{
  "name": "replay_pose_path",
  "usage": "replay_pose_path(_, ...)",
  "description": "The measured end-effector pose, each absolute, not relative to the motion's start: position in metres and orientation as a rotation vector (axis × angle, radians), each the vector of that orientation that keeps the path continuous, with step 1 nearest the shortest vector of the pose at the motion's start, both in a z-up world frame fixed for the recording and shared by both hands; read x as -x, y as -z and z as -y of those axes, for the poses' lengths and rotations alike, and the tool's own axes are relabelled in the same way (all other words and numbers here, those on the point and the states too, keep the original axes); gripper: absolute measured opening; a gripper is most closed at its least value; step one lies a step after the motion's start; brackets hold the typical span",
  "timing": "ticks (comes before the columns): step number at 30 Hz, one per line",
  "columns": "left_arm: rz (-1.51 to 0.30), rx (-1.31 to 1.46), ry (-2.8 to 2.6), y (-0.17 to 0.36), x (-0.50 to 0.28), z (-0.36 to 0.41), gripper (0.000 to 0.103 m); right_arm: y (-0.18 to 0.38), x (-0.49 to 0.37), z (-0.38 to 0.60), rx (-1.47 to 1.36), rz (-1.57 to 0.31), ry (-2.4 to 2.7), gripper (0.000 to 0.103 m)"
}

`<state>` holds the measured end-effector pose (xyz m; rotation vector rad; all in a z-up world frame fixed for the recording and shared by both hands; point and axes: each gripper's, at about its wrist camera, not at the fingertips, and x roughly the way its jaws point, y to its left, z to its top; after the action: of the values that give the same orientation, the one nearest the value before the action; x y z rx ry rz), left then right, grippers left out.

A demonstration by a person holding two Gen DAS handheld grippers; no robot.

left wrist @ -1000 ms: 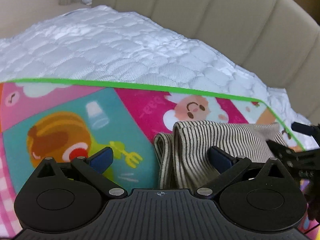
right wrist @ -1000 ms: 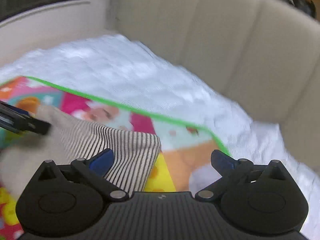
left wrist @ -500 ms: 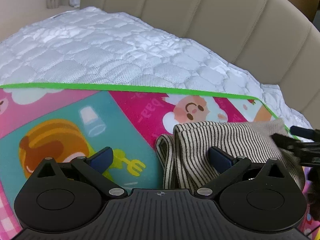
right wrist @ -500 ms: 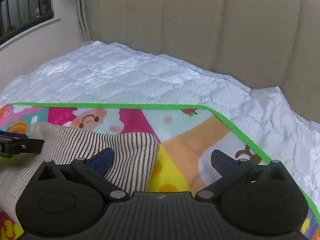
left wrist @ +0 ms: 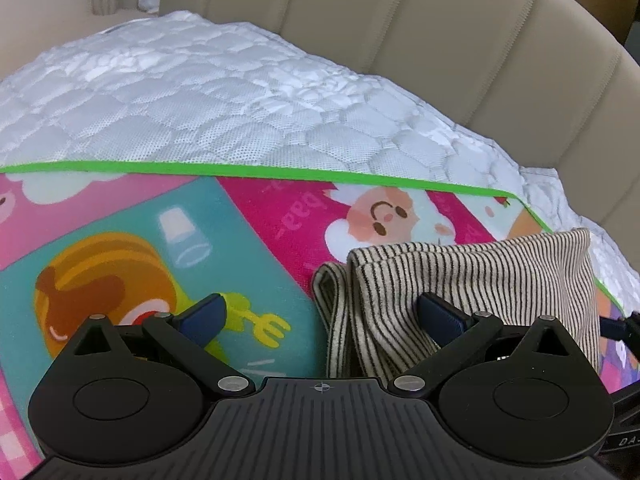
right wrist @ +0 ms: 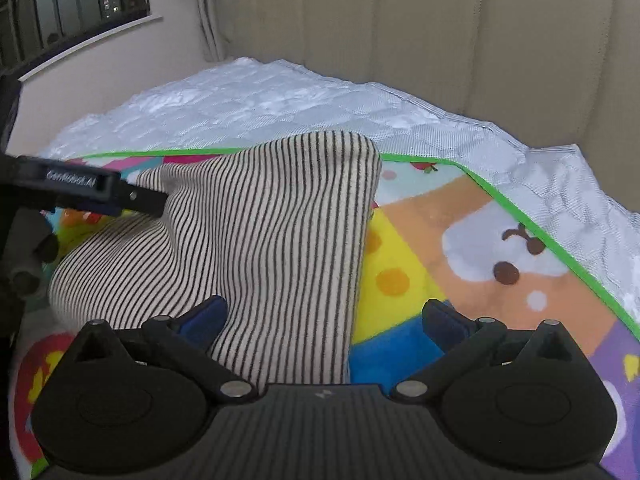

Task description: Fold clothes

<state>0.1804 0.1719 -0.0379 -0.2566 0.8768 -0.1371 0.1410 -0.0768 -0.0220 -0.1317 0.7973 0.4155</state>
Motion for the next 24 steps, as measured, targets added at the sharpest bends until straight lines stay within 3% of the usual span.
replay_pose_path(9, -0.875, 0.262, 0.144, 0.039, -0.181, -0.175, 0.103, -0.032, -0.162, 0.090, 0.054, -0.673, -0.306, 0.103)
replay_pose_path(15, -0.869, 0.269, 0.150, 0.041, -0.183, -0.177, 0.103, 0.014, -0.208, 0.072, 0.181, -0.773, -0.139, 0.103)
replay_pose_path(24, -0.867, 0.266, 0.153, 0.041, -0.184, -0.177, 0.103, 0.013, -0.204, 0.069, 0.205, -0.756, -0.128, 0.103)
